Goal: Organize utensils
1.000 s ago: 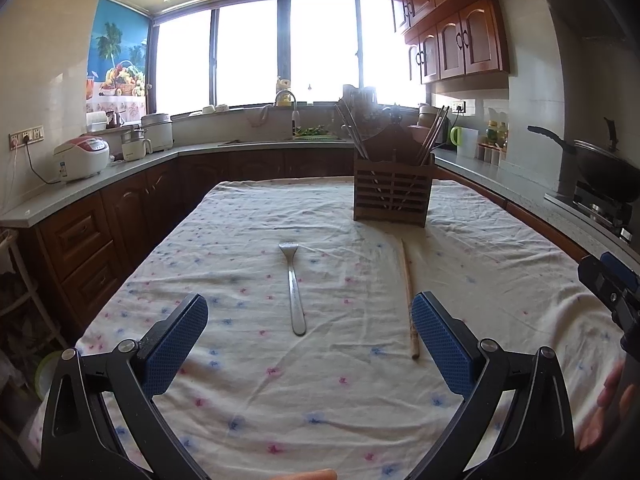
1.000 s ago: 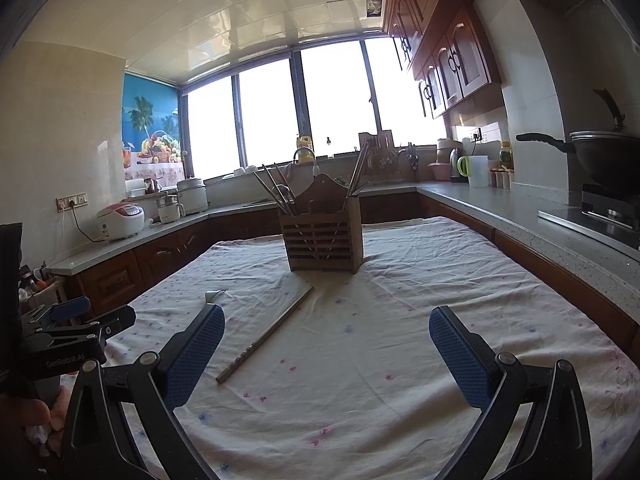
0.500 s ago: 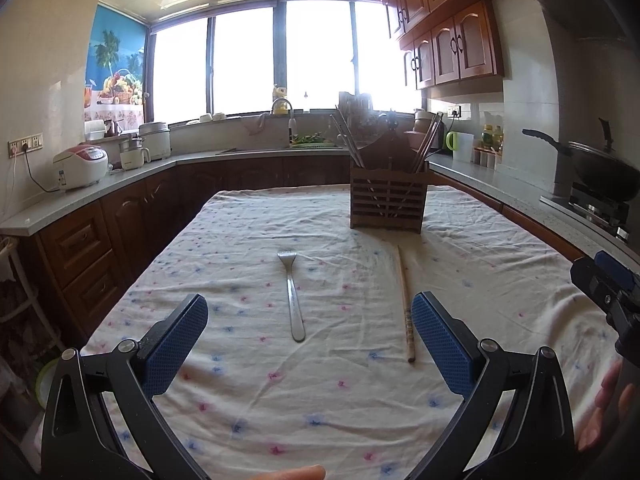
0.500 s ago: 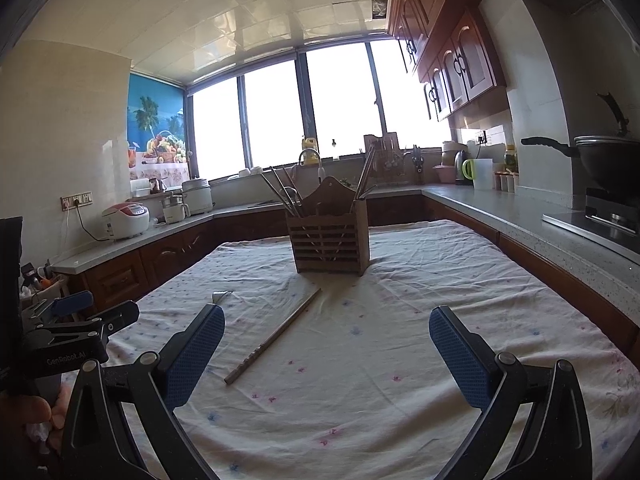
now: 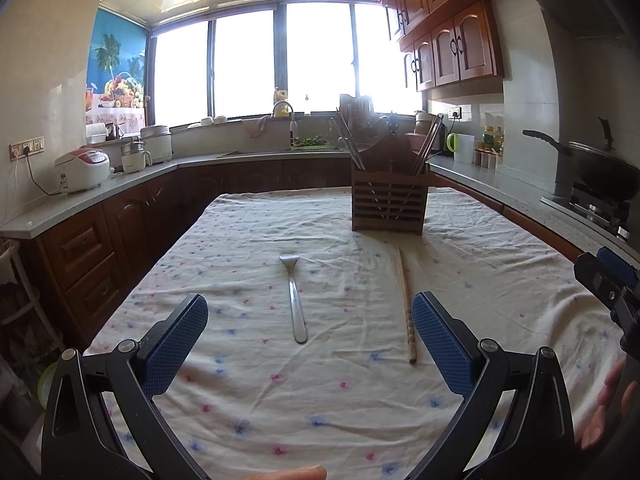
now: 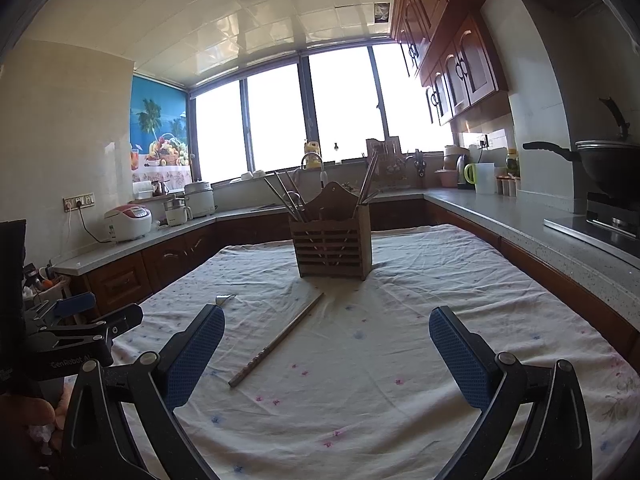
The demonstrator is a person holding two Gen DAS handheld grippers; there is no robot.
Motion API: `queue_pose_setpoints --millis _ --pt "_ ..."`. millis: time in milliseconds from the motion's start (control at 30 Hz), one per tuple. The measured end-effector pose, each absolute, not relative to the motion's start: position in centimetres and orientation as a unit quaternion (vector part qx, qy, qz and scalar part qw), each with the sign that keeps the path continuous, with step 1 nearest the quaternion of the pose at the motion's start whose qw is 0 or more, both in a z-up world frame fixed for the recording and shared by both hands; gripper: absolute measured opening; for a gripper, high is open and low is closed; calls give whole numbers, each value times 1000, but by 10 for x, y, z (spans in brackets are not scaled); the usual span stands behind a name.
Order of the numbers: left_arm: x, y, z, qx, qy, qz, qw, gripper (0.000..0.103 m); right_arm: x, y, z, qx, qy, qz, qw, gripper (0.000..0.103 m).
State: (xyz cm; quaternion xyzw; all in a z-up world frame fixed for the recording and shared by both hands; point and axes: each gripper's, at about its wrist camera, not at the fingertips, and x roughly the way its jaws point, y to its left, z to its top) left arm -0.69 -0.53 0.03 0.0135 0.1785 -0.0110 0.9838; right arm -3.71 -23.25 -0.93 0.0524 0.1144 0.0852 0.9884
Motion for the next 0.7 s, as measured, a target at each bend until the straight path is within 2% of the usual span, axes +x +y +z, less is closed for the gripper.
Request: queue_pose_setpoints --millis 700 --pt "-8 -5 4 11 173 -13 985 103 -38 -232 -3 56 104 91 989 103"
